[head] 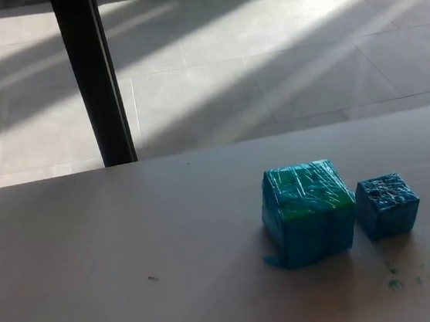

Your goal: The robot uses its right hand to pick up the small cube kept on the middle on the desk and place it on the bigger cube kept next to it

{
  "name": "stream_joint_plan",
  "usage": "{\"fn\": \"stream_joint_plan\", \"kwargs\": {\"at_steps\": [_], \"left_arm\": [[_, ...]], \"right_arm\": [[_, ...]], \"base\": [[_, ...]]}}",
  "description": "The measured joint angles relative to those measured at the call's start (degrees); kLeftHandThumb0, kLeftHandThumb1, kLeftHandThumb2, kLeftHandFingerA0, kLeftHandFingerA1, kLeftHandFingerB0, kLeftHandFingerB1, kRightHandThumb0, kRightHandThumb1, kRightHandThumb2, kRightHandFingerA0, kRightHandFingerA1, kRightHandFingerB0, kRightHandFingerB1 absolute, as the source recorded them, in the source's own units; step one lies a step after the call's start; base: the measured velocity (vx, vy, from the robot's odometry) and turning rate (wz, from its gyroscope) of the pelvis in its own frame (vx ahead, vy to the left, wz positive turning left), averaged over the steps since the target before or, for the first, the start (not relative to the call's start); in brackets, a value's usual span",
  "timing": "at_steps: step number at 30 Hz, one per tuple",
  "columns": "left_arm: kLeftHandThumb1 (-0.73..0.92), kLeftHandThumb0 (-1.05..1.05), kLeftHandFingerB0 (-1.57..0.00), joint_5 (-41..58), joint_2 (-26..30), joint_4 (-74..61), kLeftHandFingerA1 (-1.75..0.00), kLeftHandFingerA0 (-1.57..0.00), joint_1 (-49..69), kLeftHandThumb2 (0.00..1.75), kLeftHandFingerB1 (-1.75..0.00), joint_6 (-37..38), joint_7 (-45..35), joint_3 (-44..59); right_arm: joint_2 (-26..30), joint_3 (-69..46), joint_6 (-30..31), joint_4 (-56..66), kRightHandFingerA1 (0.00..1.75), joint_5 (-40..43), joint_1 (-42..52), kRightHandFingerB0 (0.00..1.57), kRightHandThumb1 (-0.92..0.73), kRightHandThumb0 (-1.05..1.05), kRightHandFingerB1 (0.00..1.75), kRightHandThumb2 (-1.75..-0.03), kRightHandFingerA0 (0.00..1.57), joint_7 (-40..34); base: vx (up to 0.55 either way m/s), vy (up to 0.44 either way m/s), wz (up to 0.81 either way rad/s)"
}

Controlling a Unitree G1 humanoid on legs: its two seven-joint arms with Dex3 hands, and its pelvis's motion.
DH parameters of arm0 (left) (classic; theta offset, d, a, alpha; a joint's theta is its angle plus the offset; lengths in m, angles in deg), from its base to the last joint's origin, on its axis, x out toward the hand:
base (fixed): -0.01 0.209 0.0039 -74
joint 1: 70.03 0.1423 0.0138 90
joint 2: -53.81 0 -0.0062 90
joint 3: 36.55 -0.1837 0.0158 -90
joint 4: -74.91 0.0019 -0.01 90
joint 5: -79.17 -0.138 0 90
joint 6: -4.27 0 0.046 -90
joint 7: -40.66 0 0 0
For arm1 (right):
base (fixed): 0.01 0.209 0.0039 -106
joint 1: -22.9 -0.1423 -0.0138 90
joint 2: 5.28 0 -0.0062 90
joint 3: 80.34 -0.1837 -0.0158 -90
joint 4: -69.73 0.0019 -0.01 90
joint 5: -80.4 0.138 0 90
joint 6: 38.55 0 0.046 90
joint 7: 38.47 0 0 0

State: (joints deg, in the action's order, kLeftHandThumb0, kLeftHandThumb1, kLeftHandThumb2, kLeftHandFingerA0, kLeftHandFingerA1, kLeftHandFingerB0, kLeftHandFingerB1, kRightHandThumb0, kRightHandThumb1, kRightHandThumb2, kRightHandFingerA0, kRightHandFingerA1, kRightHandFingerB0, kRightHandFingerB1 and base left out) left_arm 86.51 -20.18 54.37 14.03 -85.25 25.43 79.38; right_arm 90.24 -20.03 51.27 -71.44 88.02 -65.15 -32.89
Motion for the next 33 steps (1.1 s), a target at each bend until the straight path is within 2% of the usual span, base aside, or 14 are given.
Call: {"fn": "stream_joint_plan", "kwargs": {"at_steps": [1,6,7,8,16,21,22,23,26,27,30,31,32,33], "left_arm": [[-0.37,-0.21,-0.95,0.4,0.0,0.5,-1.42,-0.83,-0.1,0.84,-1.48,-0.1,-0.5,0.4],[-0.35,-0.24,-0.95,1.0,0.2,1.5,-1.46,-0.85,-0.2,0.85,-1.48,-0.3,-1.8,0.8],[-0.30,-0.28,-1.19,1.2,0.2,1.7,-1.15,-1.06,-0.3,0.74,-1.21,-0.3,-1.9,0.9],[-0.30,-0.28,-1.17,1.3,0.3,1.9,-1.13,-1.00,-0.4,0.75,-1.20,-0.3,-2.0,1.1],[-0.33,-0.27,-1.13,3.0,1.3,2.9,-1.08,-0.92,-0.5,0.73,-1.19,-1.5,-2.9,2.9],[-0.29,-0.28,-1.14,3.4,1.5,3.0,-1.10,-0.96,-0.8,0.75,-1.19,-2.0,-2.8,2.9],[-0.30,-0.28,-1.14,3.4,1.5,2.9,-1.10,-0.96,-0.9,0.75,-1.19,-2.0,-2.8,2.8],[-0.30,-0.28,-1.16,3.4,1.6,3.0,-1.11,-0.98,-0.9,0.75,-1.20,-2.0,-2.8,2.6],[-0.31,-0.27,-1.14,3.4,1.7,3.1,-1.10,-0.96,-0.8,0.74,-1.19,-2.0,-2.9,2.1],[-0.30,-0.28,-1.14,3.4,1.7,3.1,-1.09,-0.95,-0.9,0.75,-1.19,-2.0,-2.9,2.0],[-0.31,-0.27,-1.17,3.4,1.7,3.1,-1.12,-1.01,-0.8,0.75,-1.20,-2.0,-3.0,1.8],[-0.31,-0.27,-1.18,3.4,1.7,3.1,-1.12,-1.01,-0.8,0.75,-1.21,-2.0,-3.0,1.8],[-0.31,-0.27,-1.17,3.4,1.7,3.1,-1.13,-1.02,-0.8,0.74,-1.20,-2.0,-3.0,1.7],[-0.32,-0.27,-1.18,3.4,1.7,3.1,-1.13,-1.01,-0.8,0.74,-1.21,-2.0,-2.9,1.7]], "right_arm": [[0.1,-0.4,0.0,-0.2,0.76,0.5,-0.1,0.43,-0.76,-0.70,0.50,-0.62,0.60,0.4],[0.1,-0.7,-0.1,-0.7,0.82,1.8,-0.2,0.42,-0.77,-0.71,0.52,-0.63,0.60,1.1],[0.1,-0.8,-0.1,-0.7,0.82,2.0,-0.2,0.39,-0.77,-0.71,0.54,-0.63,0.56,1.2],[0.1,-0.9,-0.1,-0.7,0.85,2.3,-0.2,0.41,-0.77,-0.73,0.55,-0.63,0.62,1.3],[0.8,-7.6,4.4,5.3,0.90,6.8,0.6,0.21,-0.80,-0.70,0.58,-0.64,0.31,0.5],[5.0,-12.6,8.0,9.4,0.87,9.1,-3.2,0.28,-0.80,-0.78,0.56,-0.64,0.28,-1.8],[6.0,-13.2,8.4,10.4,0.84,9.4,-3.9,0.27,-0.67,-0.83,0.58,-0.73,0.32,-2.1],[6.7,-13.6,8.6,11.3,1.24,9.6,-4.5,0.31,-0.77,-0.82,0.56,-0.64,0.45,-2.3],[8.5,-14.9,10.4,15.7,0.92,11.0,-8.2,0.27,-0.61,-0.89,0.58,-0.81,0.43,-3.1],[8.8,-15.1,10.9,17.1,0.78,11.3,-9.2,0.26,-0.79,-0.83,0.51,-0.64,0.34,-3.2],[9.0,-14.6,12.6,23.0,0.67,12.2,-11.5,0.18,-0.79,-0.80,0.46,-0.63,0.27,-3.1],[9.0,-14.3,13.1,24.9,0.66,12.6,-12.2,0.13,-0.62,-0.80,0.51,-1.01,0.25,-3.0],[9.0,-13.7,13.6,27.1,0.52,12.9,-12.8,0.18,-0.83,-0.76,0.32,-0.66,0.20,-2.9],[9.0,-13.0,14.0,28.7,0.49,13.0,-13.3,0.17,-0.85,-0.71,0.28,-0.65,0.20,-2.8]], "base": [[0.00,0.000,0.00],[0.00,0.000,0.00],[0.00,0.000,0.00],[0.00,0.000,0.00],[0.00,0.000,0.00],[0.00,0.000,0.00],[0.00,0.000,0.00],[0.00,0.000,0.00],[0.00,0.000,0.00],[0.00,0.000,0.00],[0.00,0.000,0.00],[0.00,0.000,0.00],[0.00,0.000,0.00],[0.00,0.000,0.00]]}}
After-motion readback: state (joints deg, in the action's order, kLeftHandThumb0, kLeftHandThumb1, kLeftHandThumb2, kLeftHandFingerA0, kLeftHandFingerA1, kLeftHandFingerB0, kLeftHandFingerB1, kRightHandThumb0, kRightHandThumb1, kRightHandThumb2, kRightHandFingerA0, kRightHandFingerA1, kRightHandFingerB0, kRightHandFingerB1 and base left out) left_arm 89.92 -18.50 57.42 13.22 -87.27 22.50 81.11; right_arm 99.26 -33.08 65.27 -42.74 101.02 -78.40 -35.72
